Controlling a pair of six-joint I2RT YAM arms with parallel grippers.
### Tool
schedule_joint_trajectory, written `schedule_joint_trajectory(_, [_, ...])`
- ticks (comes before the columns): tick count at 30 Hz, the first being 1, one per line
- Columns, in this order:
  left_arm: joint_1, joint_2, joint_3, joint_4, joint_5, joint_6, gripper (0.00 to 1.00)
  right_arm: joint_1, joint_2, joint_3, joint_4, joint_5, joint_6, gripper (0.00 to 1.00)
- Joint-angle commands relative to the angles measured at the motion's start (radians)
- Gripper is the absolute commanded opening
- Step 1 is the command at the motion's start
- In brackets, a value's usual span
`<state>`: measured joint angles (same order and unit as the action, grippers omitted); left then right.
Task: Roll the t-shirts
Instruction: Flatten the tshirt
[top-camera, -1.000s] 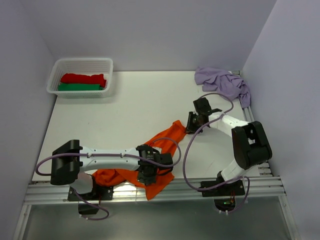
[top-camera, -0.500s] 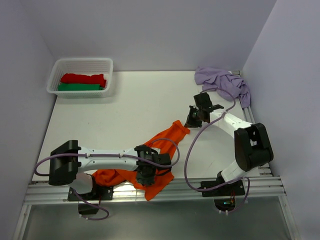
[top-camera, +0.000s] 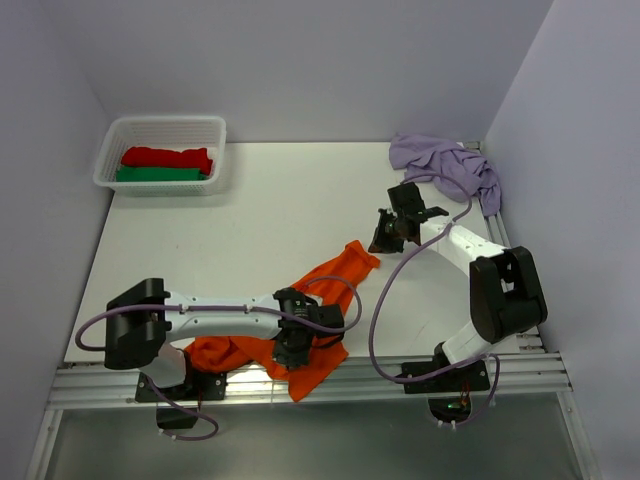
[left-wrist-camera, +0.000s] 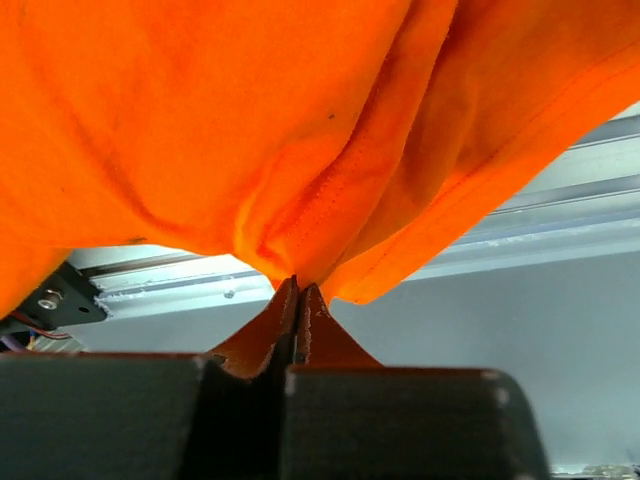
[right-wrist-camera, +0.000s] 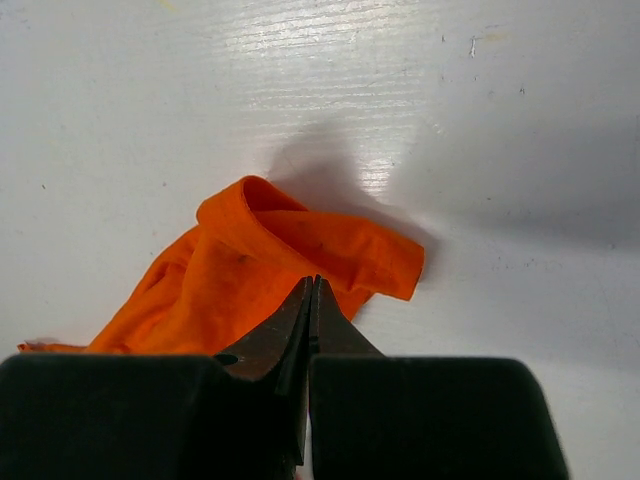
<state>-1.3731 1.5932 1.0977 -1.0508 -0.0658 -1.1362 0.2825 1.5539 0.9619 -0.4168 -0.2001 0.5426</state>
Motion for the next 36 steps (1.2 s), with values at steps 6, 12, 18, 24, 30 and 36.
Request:
schedule_joint_trajectory(6, [0.017,-0.027,0.137,-0.116,-0.066,0.024,0.00,-0.037,-0.041,0.095,-0.066,-0.053,0.017,0.00])
schedule_joint_trajectory(12, [0.130,-0.119,0.238,-0.173,-0.071,0.064,0.00,-0.066,-0.020,0.212,-0.172,-0.081,-0.033,0.35])
schedule_joint_trajectory(18, [0.146,-0.124,0.211,-0.167,-0.055,0.047,0.00,-0.043,-0.022,0.034,-0.071,-0.027,-0.078,0.49])
schedule_joint_trajectory(24, [0.155,-0.173,0.241,-0.195,-0.042,0.039,0.00,-0.034,0.024,-0.008,-0.022,-0.032,-0.052,0.54])
schedule_joint_trajectory(30, [0.155,-0.193,0.222,-0.199,-0.037,0.032,0.00,-0.029,0.078,-0.046,0.056,-0.039,-0.007,0.52])
schedule_joint_trajectory(36, [0.157,-0.210,0.195,-0.199,-0.028,0.027,0.00,-0.013,0.120,-0.043,0.073,-0.028,0.019,0.52])
